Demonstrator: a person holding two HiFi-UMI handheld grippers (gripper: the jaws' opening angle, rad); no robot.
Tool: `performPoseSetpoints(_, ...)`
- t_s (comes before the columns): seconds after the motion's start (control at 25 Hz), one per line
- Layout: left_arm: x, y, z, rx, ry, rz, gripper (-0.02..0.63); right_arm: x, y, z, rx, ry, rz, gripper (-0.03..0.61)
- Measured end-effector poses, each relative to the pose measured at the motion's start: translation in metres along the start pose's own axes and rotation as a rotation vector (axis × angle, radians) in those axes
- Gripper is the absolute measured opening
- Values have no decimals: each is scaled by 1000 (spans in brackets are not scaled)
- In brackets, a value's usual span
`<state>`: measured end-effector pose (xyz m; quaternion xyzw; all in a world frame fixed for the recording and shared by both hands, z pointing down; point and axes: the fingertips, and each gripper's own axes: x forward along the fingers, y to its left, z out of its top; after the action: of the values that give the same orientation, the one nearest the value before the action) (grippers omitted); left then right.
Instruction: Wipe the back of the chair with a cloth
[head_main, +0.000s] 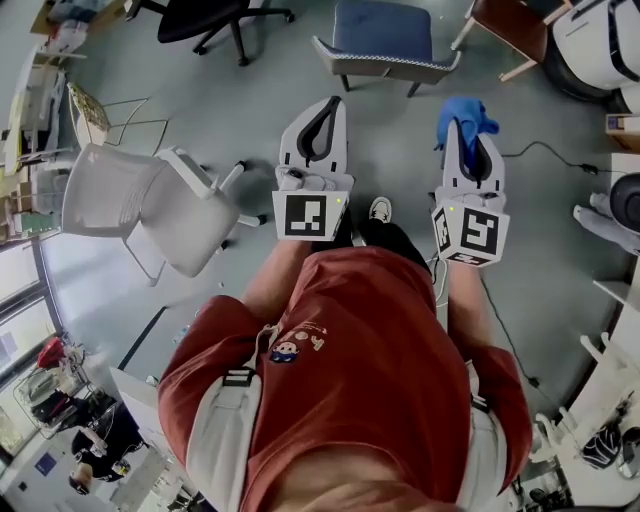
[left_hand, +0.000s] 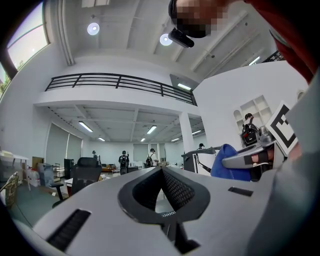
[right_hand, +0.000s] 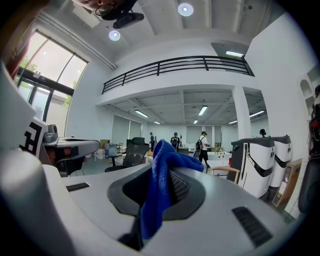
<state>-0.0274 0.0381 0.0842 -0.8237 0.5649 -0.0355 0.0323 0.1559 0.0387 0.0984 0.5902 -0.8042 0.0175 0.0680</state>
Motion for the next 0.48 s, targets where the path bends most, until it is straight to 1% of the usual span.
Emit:
performPoseSetpoints(0.16,9,10,-22,8,26,8,14,24,12,-22,33,33,29,51)
performPoseSetpoints(0.28,16,23,-42,9,47,21,14,49,25,-41,40,48,73,51)
performPoseSetpoints(0.4,22,42,-67,19,34,41,13,80,46,-71,62,62,125,51)
performPoseSetpoints(0.48,24,54,-88,27,13,57,14,97,63,-99,79,87,159,51)
